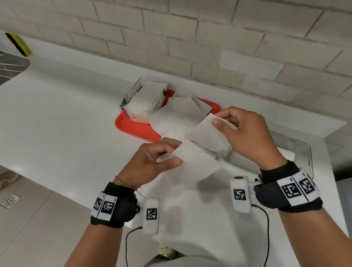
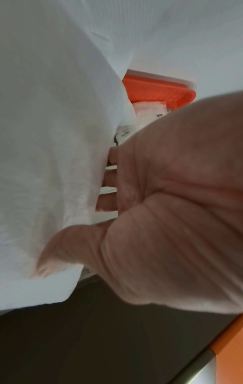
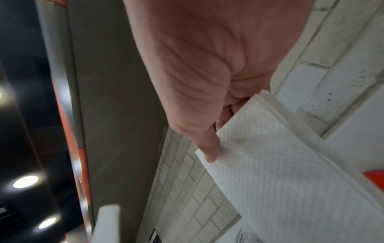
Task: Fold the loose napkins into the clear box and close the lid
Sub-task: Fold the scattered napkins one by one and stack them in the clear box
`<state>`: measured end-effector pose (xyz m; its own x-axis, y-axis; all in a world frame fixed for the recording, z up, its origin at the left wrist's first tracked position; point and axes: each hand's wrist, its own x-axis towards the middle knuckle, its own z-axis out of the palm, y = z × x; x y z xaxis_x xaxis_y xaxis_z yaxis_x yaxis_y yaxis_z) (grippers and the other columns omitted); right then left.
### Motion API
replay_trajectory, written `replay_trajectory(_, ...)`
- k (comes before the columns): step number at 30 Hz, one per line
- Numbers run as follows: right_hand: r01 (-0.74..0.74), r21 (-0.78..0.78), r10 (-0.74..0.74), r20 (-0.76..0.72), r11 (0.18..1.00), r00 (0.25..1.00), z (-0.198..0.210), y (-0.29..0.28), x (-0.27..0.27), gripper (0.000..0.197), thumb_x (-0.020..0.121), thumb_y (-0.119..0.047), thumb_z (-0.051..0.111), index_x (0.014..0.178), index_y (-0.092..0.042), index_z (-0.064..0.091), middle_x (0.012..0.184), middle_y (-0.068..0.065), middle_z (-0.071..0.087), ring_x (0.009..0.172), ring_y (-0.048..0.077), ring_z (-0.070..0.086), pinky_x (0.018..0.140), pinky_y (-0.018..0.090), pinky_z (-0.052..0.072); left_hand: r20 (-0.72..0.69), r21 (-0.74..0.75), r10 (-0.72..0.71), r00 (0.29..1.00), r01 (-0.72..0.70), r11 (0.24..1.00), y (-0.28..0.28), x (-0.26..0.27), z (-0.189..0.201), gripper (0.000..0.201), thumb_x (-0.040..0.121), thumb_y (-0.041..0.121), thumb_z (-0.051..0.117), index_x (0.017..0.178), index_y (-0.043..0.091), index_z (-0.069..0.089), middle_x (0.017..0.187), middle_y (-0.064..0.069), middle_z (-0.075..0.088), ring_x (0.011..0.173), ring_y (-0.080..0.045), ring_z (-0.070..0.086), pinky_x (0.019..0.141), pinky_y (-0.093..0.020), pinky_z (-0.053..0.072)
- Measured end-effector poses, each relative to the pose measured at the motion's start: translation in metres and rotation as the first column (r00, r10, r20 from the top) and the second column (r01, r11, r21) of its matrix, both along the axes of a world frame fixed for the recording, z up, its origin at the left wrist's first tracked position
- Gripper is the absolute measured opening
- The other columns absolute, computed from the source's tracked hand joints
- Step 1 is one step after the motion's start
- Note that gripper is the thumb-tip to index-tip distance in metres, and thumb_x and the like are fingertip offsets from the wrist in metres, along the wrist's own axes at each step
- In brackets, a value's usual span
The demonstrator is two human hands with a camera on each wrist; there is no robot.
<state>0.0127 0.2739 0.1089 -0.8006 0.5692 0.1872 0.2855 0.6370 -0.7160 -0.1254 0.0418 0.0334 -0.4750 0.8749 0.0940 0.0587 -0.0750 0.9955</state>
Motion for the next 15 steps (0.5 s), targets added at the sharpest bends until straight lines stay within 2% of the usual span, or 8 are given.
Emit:
replay_trajectory(2,-0.026,-0.009,0.026,-0.004,1.0,1.0,0.003,-0.004,0.0,0.009,0.097,-0.037,0.071,0.103,-0.032,0.075,0.097,-0.026,0.074,0.099,-0.01,0.068,0.086,0.006,0.049,-0.027,0.022,0.037,0.999,-0.036,0.999,0.007,0.002,0.005,0.015,0.088,0.008,0.08,0.086,0.022,0.076,0.143,-0.002,0.063,0.136,-0.021,0.055,0.113,-0.037,0.042)
replay_trajectory(4,-0.076,-0.082,0.075,-0.009,0.994,0.997,0.007,-0.009,0.001,0.011,0.097,-0.037,0.071,0.104,-0.03,0.075,0.095,-0.02,0.078,0.092,-0.004,0.073,0.086,0.021,0.056,-0.061,0.017,0.076,0.995,-0.075,0.997,0.016,0.005,0.01,0.022,0.086,0.015,0.079,0.082,0.036,0.076,0.154,0.007,0.053,0.145,-0.012,0.046,0.116,-0.033,0.038)
replay_trajectory(6,-0.15,-0.187,0.152,0.0,0.971,0.988,0.011,-0.017,0.001,0.013,0.097,-0.036,0.07,0.106,-0.026,0.074,0.093,-0.014,0.08,0.081,0.007,0.076,0.073,0.032,0.061,-0.043,0.025,0.12,0.992,-0.119,0.993,0.025,0.007,0.011,0.011,0.085,0.019,0.08,0.089,0.03,0.079,0.156,0.012,0.05,0.148,-0.006,0.04,0.12,-0.038,0.033)
replay_trajectory(7,-0.186,-0.22,0.192,0.006,0.958,0.981,0.012,-0.02,0.0,0.014,0.098,-0.035,0.07,0.107,-0.025,0.073,0.092,-0.012,0.08,0.076,0.009,0.075,0.067,0.031,0.059,-0.022,0.036,0.152,0.988,-0.152,0.988,0.029,0.007,0.011,0.01,0.084,0.019,0.081,0.093,0.023,0.08,0.153,0.012,0.053,0.146,-0.005,0.043,0.12,-0.04,0.034)
replay_trajectory(9,-0.236,-0.256,0.244,0.001,0.937,0.97,0.014,-0.023,-0.001,0.015,0.098,-0.034,0.068,0.107,-0.023,0.073,0.092,-0.011,0.081,0.075,0.005,0.073,0.067,0.024,0.053,0.065,0.035,0.223,0.973,-0.225,0.974,0.037,0.008,0.009,0.015,0.082,0.019,0.083,0.097,0.015,0.082,0.136,0.005,0.069,0.134,-0.01,0.058,0.115,-0.045,0.044)
replay_trajectory(12,-0.262,-0.339,0.255,-0.065,0.904,0.965,0.017,-0.024,-0.002,0.018,0.1,-0.032,0.066,0.11,-0.02,0.075,0.095,-0.007,0.081,0.082,0.002,0.073,0.073,0.015,0.053,0.172,0.017,0.345,0.923,-0.353,0.936,0.041,0.009,0.013,0.013,0.083,0.018,0.082,0.096,0.015,0.082,0.105,-0.006,0.08,0.099,-0.02,0.075,0.092,-0.044,0.06)
replay_trajectory(14,-0.207,-0.431,0.173,-0.118,0.878,0.978,0.012,-0.021,-0.006,0.025,0.103,-0.036,0.06,0.109,-0.018,0.076,0.098,-0.005,0.081,0.088,0.004,0.074,0.076,0.016,0.056,0.199,0.012,0.412,0.889,-0.422,0.906,0.035,0.006,0.011,0.014,0.086,0.011,0.08,0.1,0.011,0.08,0.101,-0.007,0.081,0.093,-0.02,0.076,0.084,-0.036,0.061)
replay_trajectory(15,-0.162,-0.48,0.12,-0.116,0.862,0.986,0.005,-0.019,-0.009,0.029,0.104,-0.038,0.056,0.108,-0.018,0.077,0.098,-0.005,0.08,0.087,0.007,0.075,0.076,0.021,0.059,0.199,0.007,0.44,0.876,-0.45,0.893,0.03,0.002,0.009,0.016,0.087,0.009,0.079,0.104,0.009,0.079,0.103,-0.007,0.081,0.094,-0.02,0.076,0.083,-0.035,0.061)
